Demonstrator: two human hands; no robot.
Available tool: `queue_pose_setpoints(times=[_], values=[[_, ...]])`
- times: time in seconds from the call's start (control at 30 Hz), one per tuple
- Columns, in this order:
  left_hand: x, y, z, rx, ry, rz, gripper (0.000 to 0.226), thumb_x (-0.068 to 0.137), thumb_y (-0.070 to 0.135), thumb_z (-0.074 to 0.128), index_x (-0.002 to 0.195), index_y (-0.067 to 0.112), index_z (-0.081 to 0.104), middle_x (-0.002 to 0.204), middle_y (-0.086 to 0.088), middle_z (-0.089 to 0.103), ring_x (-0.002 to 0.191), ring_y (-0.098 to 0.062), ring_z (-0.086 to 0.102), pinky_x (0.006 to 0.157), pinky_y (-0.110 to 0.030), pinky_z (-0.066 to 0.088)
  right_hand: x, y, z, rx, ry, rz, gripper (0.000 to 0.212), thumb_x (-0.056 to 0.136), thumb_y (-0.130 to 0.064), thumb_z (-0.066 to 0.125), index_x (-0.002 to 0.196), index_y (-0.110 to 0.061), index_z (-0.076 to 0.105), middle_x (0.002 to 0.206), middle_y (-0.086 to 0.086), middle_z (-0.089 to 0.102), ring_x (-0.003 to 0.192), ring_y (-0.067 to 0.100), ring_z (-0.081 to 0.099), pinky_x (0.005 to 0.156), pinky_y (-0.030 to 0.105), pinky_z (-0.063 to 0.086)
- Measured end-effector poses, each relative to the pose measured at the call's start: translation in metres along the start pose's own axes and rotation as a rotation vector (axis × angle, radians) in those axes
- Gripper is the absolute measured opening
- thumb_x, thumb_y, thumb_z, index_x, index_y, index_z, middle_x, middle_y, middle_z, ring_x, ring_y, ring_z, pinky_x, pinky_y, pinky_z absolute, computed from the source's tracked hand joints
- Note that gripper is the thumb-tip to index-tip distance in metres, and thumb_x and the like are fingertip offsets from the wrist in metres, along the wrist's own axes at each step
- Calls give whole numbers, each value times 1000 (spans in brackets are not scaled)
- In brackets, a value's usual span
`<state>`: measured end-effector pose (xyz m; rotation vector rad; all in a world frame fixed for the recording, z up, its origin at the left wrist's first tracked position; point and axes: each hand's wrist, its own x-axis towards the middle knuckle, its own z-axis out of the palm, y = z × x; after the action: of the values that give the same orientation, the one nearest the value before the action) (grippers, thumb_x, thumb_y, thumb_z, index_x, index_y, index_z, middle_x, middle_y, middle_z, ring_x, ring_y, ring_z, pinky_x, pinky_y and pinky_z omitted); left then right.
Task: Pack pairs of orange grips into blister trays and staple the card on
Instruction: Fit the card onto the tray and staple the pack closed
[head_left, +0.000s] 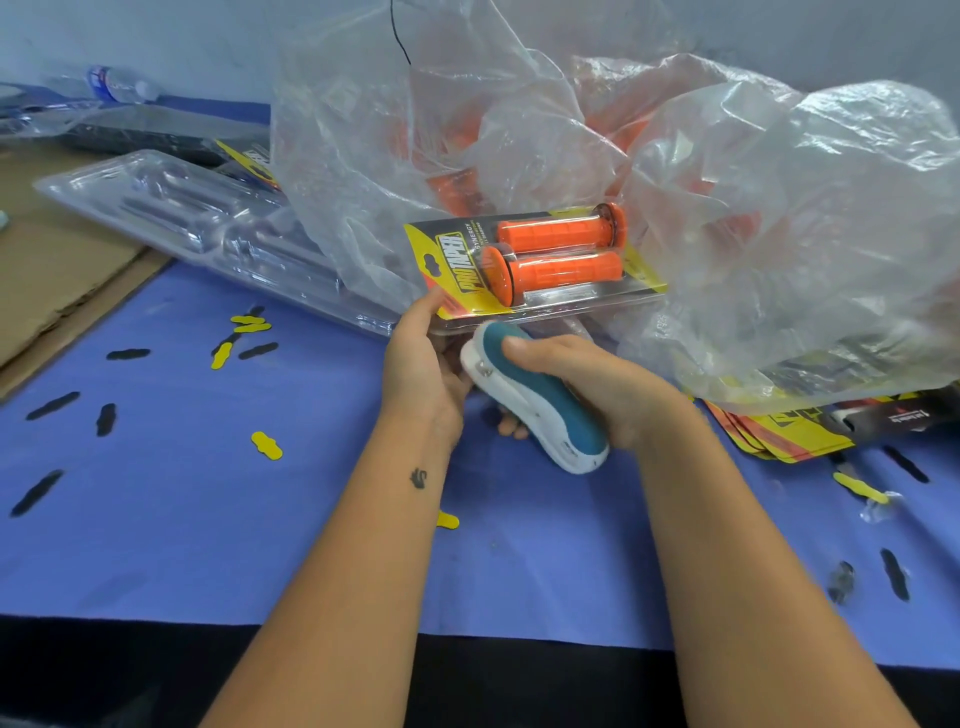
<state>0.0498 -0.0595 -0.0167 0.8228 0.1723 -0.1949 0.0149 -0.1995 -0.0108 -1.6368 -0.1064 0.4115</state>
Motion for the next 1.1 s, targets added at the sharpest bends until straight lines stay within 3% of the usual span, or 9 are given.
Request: queue_pose_setpoints(times=[0.23, 0.37, 0.57, 0.7, 0.83, 0.93, 1.0, 1.07, 1.1], values=[[3, -1, -4, 86, -30, 14, 19, 90, 27, 58, 92, 11, 68, 83, -10, 68, 68, -22, 61, 67, -33, 49, 1, 3, 0, -83, -47, 26, 64, 65, -70, 64, 96, -14, 73, 91, 16, 74, 80, 27, 71, 71, 33, 57], [4, -4, -5, 189, 17, 126, 10, 84, 2, 66, 86, 12, 67, 77, -6, 68, 61, -15, 62, 59, -25, 52, 8, 4, -1, 30, 156, 123, 75, 74, -82, 48, 91, -15, 77, 91, 8, 75, 77, 16, 70, 69, 27, 56], [4, -5, -9, 421, -61, 324, 19, 78, -1, 73, 72, 16, 69, 62, 7, 67, 55, -6, 58, 56, -19, 46, 11, 9, -2, 422, 546, -170, 26, 95, -29, 61, 97, -4, 66, 91, 12, 74, 84, 24, 73, 73, 32, 60], [-2, -4, -3, 383, -199, 321, 2, 79, 16, 73, 81, 15, 72, 72, 2, 71, 64, -10, 63, 61, -22, 49, 12, 5, -1, 656, 471, -275, 12, 99, -10, 50, 98, -6, 62, 88, 10, 72, 85, 22, 71, 76, 35, 59], [0, 12, -10, -4, -257, 109, 67, 97, 52, 30, 62, 17, 75, 69, -4, 71, 63, -17, 65, 67, -30, 48, 6, 0, -7, 822, 358, -345, 23, 89, -8, 43, 85, -10, 65, 79, 7, 71, 81, 21, 70, 82, 40, 58], [0, 18, -11, -74, -295, 27, 70, 101, 52, 20, 93, 13, 78, 93, -11, 73, 83, -19, 70, 80, -31, 55, -5, -1, -10, 843, 267, -231, 32, 71, -17, 47, 91, -5, 68, 97, 17, 65, 94, 33, 64, 93, 47, 50], [-1, 18, -8, 27, -249, 48, 67, 104, 41, 25, 77, 16, 80, 80, -9, 74, 72, -13, 72, 66, -22, 57, -13, -4, -7, 759, 263, -132, 38, 65, -17, 49, 97, -2, 62, 98, 22, 57, 88, 34, 56, 89, 43, 46], [-4, 20, -6, 49, -268, 38, 64, 103, 32, 32, 61, 12, 77, 66, -5, 72, 59, -14, 70, 51, -21, 54, -15, -6, -6, 679, 296, -199, 21, 73, -11, 47, 68, -3, 66, 72, 17, 61, 66, 26, 59, 71, 26, 49], [-6, 20, -5, 39, -259, 15, 55, 101, 29, 38, 69, 9, 77, 71, -8, 73, 64, -19, 71, 56, -26, 56, -15, -5, -10, 690, 290, -245, 41, 84, -8, 40, 52, -7, 66, 57, 9, 62, 53, 18, 61, 58, 18, 48]])
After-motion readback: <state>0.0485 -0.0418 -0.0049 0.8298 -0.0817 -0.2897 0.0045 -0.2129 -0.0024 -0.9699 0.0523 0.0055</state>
